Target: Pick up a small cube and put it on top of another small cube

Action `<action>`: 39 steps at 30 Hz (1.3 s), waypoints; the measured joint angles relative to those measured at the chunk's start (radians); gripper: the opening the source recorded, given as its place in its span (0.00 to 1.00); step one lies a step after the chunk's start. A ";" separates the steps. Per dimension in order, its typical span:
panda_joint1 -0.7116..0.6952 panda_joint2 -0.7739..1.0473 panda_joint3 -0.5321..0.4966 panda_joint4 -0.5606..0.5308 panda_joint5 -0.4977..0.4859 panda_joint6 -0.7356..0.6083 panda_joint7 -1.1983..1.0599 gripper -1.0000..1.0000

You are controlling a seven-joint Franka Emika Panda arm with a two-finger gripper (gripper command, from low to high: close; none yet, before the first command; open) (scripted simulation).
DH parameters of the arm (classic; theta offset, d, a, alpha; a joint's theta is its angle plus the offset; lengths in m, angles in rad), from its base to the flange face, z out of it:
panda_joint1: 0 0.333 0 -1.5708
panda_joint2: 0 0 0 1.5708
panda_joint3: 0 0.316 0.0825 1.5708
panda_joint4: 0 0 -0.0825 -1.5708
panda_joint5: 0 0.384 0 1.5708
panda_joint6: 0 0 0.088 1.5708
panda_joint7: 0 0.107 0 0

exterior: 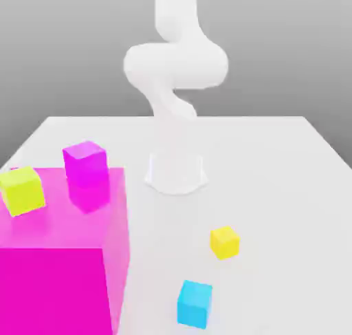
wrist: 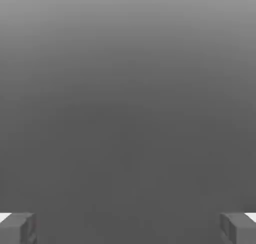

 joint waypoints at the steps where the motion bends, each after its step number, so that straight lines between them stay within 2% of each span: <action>1: -0.008 0.039 0.010 -0.010 -0.005 0.018 0.017 0.50; 14: -0.075 0.515 0.101 -0.132 -0.081 0.230 0.229 0.50; 19: -0.073 0.695 0.110 -0.179 -0.095 0.311 0.300 0.50; 24: -0.062 0.872 0.115 -0.226 -0.069 0.394 0.341 0.50; 29: -0.032 1.053 0.078 -0.205 -0.112 0.529 0.385 0.50; 30: -0.022 1.085 0.066 -0.199 -0.121 0.555 0.392 0.00; 36: -0.019 1.101 0.061 -0.196 -0.127 0.568 0.397 0.00; 39: -0.035 1.037 0.082 -0.209 -0.105 0.518 0.381 0.00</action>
